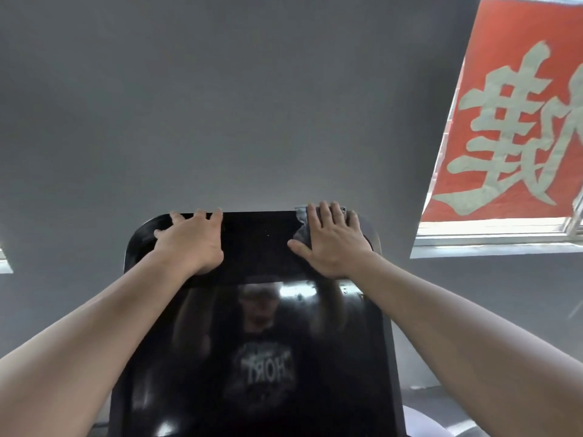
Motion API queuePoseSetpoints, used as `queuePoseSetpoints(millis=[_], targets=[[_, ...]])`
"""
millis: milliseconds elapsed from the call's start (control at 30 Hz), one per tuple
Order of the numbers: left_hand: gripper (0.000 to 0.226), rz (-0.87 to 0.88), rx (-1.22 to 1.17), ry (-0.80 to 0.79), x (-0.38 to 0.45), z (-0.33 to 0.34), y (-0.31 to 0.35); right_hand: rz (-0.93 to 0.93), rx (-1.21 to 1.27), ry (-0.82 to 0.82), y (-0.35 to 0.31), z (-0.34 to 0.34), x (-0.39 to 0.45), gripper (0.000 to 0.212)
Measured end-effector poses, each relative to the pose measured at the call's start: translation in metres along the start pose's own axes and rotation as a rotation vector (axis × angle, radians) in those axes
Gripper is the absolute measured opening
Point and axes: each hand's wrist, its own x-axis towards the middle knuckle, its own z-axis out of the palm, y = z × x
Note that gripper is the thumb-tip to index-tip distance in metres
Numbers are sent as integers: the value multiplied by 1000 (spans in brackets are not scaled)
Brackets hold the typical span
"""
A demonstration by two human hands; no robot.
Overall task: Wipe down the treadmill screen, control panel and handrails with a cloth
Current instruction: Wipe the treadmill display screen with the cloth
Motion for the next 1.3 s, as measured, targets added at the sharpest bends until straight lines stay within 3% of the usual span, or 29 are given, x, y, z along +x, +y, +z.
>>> queuePoseSetpoints(millis=[200,300,433,533,700,900,1033,1200,1300], targets=[[85,-40,8,-21,-1,0,8,178,60,-67,78,15,-29,106],[80,-46,1,-40,-3,-10,29,201,108,-78,69,11,-16,114],[81,256,44,38,-14,-3,93,181,138,-15,65,15,-17,109],[86,228,68,37,-16,6,121,160,143,-6,71,42,-60,104],[87,252,98,141,-16,23,119,136,112,-148,66,98,-150,101],[82,398,46,216,-21,20,144,172,205,-74,66,87,-115,97],[76,479,85,190,-27,24,165,159,247,-21,64,121,-154,93],[73,506,167,185,-26,38,157,163,373,-207,37,179,-280,97],[74,506,165,179,-27,38,157,175,350,-248,37,181,-284,98]])
